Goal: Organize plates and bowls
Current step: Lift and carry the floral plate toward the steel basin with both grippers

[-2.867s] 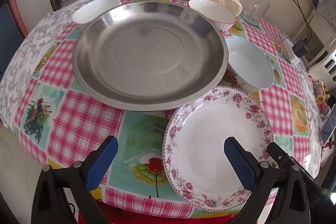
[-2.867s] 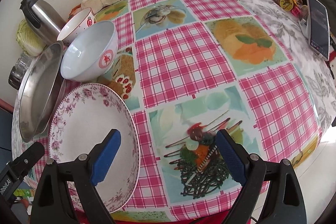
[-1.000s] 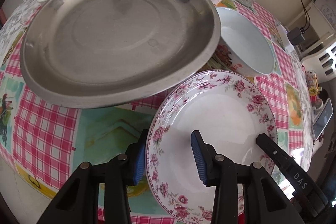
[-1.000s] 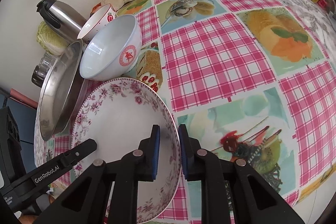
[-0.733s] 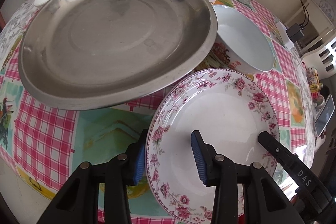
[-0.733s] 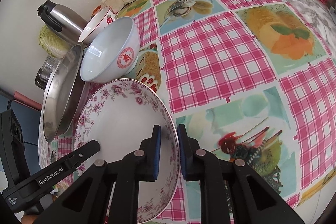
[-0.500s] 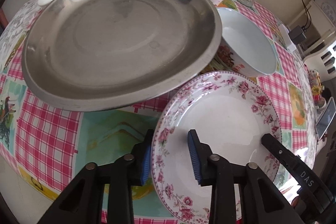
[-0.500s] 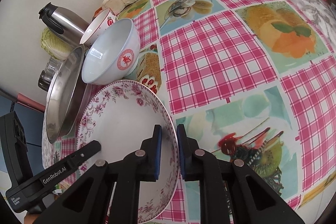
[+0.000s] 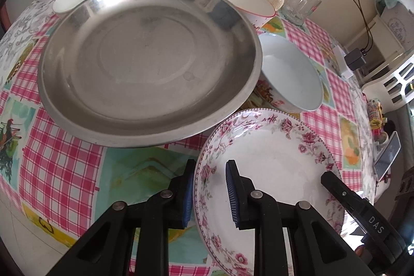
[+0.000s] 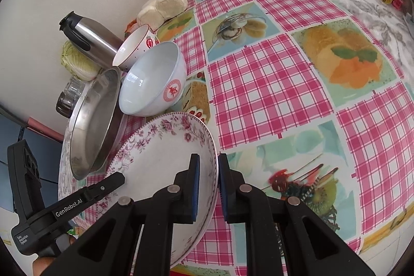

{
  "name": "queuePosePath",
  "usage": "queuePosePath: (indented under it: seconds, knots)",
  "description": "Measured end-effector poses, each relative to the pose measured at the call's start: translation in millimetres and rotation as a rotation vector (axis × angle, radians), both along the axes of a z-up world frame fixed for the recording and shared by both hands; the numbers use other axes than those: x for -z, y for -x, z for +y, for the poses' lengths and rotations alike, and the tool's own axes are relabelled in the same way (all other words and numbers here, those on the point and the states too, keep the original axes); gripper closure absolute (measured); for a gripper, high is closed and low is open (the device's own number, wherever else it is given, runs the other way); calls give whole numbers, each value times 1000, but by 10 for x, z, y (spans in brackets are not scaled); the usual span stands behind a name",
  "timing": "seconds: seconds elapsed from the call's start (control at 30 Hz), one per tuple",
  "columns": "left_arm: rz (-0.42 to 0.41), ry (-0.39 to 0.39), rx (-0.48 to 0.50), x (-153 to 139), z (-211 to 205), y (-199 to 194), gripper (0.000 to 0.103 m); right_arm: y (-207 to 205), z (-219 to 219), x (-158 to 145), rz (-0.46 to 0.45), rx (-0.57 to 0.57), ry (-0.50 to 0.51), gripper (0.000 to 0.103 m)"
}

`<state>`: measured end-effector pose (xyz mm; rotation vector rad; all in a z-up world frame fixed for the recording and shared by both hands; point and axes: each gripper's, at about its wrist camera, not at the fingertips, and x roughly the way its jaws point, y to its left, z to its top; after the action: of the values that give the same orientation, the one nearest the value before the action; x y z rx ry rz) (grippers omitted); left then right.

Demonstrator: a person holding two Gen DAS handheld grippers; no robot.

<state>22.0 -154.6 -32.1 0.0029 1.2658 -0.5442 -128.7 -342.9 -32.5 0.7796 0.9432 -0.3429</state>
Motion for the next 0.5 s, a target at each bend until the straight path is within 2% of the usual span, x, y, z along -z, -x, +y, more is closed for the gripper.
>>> queuePosePath:
  seconds: [0.5]
  knots:
    - [-29, 44, 49, -215, 17, 131, 77, 170, -21, -177, -2, 24, 34, 89]
